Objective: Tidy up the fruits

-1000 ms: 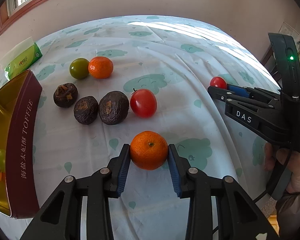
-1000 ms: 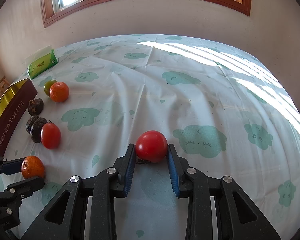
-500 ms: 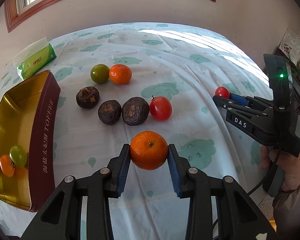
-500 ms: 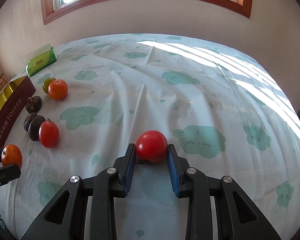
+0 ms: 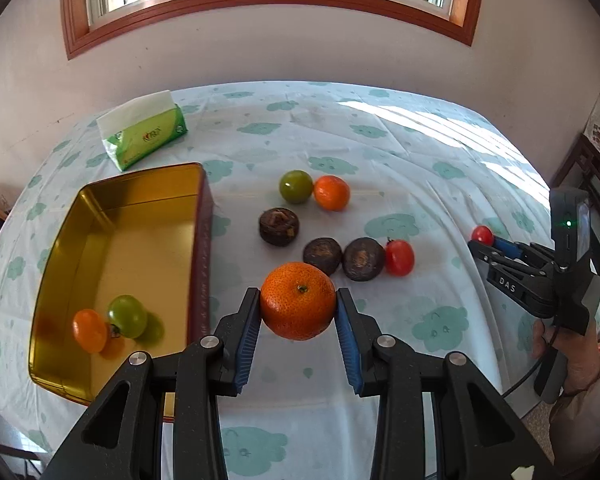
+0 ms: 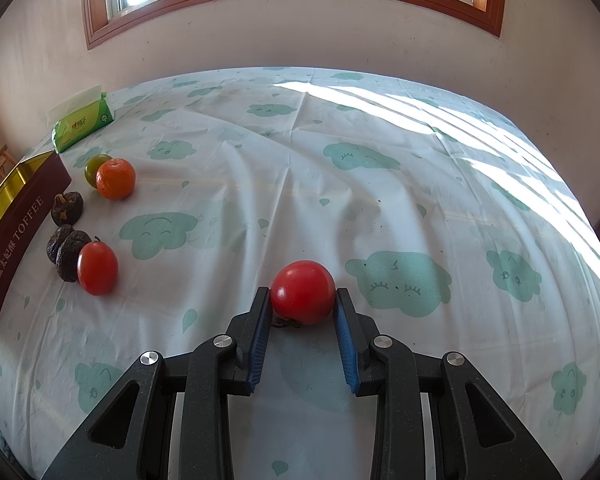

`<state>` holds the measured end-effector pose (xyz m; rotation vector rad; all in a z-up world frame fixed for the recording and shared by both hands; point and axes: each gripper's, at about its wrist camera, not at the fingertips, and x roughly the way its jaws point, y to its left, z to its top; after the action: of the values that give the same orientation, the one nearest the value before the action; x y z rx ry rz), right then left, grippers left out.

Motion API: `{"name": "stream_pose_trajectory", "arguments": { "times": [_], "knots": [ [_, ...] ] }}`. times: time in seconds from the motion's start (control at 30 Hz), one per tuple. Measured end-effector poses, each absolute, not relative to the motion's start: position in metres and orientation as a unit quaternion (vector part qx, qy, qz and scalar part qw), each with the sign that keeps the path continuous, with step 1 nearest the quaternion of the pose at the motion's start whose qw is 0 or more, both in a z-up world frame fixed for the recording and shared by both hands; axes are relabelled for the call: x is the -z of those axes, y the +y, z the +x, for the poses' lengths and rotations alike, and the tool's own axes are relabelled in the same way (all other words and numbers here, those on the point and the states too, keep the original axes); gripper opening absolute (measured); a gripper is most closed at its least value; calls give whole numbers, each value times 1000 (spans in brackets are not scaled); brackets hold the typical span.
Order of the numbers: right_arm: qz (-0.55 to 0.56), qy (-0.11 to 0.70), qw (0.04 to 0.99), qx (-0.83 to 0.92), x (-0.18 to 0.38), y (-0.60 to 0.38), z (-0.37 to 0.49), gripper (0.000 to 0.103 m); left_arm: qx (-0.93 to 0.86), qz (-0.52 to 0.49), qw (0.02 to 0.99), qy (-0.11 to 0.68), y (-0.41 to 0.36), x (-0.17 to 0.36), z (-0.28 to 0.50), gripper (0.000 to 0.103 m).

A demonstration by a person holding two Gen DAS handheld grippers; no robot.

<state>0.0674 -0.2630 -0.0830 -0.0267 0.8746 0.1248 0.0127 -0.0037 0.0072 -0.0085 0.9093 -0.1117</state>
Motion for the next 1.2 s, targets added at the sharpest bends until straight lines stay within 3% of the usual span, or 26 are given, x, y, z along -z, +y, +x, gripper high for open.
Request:
{"name": "stream_pose_trajectory", "arguments": {
  "times": [0.77, 1.2],
  "knots": [
    [-15, 423, 904, -59, 83, -262, 67, 33, -155, -73, 890, 422, 170, -20, 21, 33],
    [-20, 423, 904, -57, 84, -261, 67, 33, -138, -50, 877, 457, 191, 9, 69, 33]
  ]
}}
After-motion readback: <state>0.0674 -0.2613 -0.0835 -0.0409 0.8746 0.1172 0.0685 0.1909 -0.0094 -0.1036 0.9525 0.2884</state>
